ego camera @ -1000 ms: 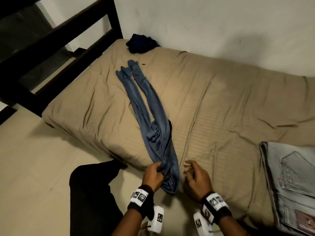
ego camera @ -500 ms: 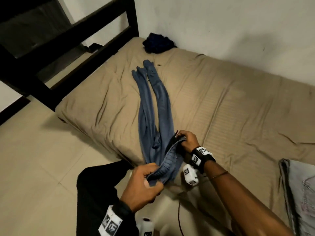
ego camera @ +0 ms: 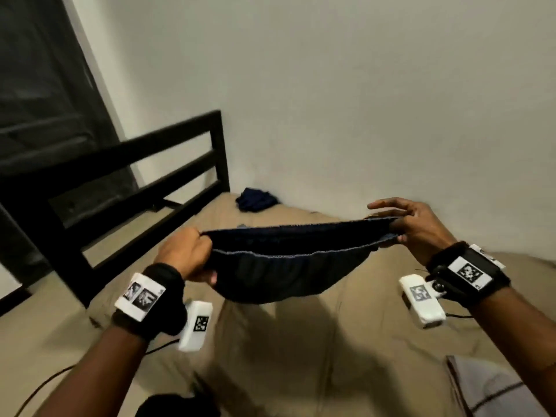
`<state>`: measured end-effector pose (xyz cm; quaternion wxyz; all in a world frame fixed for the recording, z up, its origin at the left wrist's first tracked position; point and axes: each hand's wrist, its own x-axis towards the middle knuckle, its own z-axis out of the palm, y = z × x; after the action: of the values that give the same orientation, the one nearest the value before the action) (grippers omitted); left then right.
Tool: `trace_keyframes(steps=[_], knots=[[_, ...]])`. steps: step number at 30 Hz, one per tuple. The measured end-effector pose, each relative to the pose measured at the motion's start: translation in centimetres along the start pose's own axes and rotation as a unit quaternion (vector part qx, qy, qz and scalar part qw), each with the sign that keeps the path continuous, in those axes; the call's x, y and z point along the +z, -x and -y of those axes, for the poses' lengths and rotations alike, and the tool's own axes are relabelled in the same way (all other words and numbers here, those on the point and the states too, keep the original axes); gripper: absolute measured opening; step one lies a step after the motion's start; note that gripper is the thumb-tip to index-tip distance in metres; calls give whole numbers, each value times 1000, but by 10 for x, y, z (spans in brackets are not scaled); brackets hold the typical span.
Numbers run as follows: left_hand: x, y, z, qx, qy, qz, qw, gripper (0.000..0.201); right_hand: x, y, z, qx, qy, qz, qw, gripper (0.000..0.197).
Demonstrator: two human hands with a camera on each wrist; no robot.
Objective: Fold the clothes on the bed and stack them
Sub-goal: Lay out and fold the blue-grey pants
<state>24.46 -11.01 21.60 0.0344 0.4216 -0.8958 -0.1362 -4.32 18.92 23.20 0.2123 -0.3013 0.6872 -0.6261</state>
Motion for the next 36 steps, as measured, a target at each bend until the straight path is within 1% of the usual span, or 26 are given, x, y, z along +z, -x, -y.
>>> trace_keyframes(steps=[1,2,3,4,5,6,7,8,10,11,14,16,17,19,21,23,24,25,26,27,28,29,30,32,34,36], knots=[[-26,-4,-13,29,14,-23,999,49,-10,0,23,-4,-21,-16,1000,40],[-50,-4,-26,58,77,-44,994,52,-19,0,45,-10,-43,-31,999,34],[-71,-1,-38,88,159,-31,983,46,-25,1,62,-14,-64,-35,997,32],[-93,-1,-49,128,280,-59,949,35,-32,4,82,-26,-78,-35,996,32],[-114,1,-58,111,397,-81,907,30,-38,5,99,-34,-86,-39,995,34],[-135,5,-69,65,495,-61,864,25,-44,8,118,-46,-82,-36,995,36],[-156,10,-78,33,564,-9,825,20,-49,10,134,-48,-74,-23,996,36],[-166,11,-83,20,566,19,824,16,-50,11,143,-42,-55,-3,998,34],[-210,15,-101,38,543,47,838,12,-62,18,180,-55,4,-31,998,28],[-224,15,-108,43,522,34,851,12,-66,17,194,-59,40,-62,995,27],[-276,8,-136,75,368,-42,926,18,-84,11,243,-87,151,-163,971,22],[-301,3,-153,85,287,-56,953,20,-90,7,268,-87,146,-190,967,14],[-311,-1,-161,81,279,-55,955,19,-94,6,279,-78,117,-198,970,10],[-323,-11,-176,65,347,-34,935,15,-98,5,294,-58,2,-163,985,10],[-331,-23,-190,69,453,15,889,18,-105,2,301,-59,-99,-90,989,12],[-334,-39,-200,92,544,69,831,14,-116,-3,297,-91,-98,-46,990,10],[-334,-47,-207,112,576,93,804,12,-122,-9,292,-115,-74,-41,990,18],[-332,-55,-213,138,591,107,788,13,-130,-15,287,-137,-46,-45,989,35],[-328,-67,-221,166,587,108,785,14,-139,-24,281,-156,-23,-61,985,55],[-322,-77,-232,194,566,95,796,16,-149,-34,276,-174,3,-96,980,70],[-316,-89,-244,216,534,63,815,19,-159,-43,273,-190,37,-138,971,76],[-310,-102,-260,230,503,19,833,19,-170,-54,272,-199,74,-178,961,70],[-306,-114,-277,240,482,-22,843,14,-180,-64,273,-203,98,-216,950,57],[-298,-131,-312,250,494,-42,832,9,-203,-80,274,-216,120,-276,929,36],[-292,-145,-346,267,504,-49,820,8,-228,-88,271,-228,127,-314,913,32],[-286,-155,-379,297,482,-72,821,10,-250,-88,265,-243,127,-348,896,34]])
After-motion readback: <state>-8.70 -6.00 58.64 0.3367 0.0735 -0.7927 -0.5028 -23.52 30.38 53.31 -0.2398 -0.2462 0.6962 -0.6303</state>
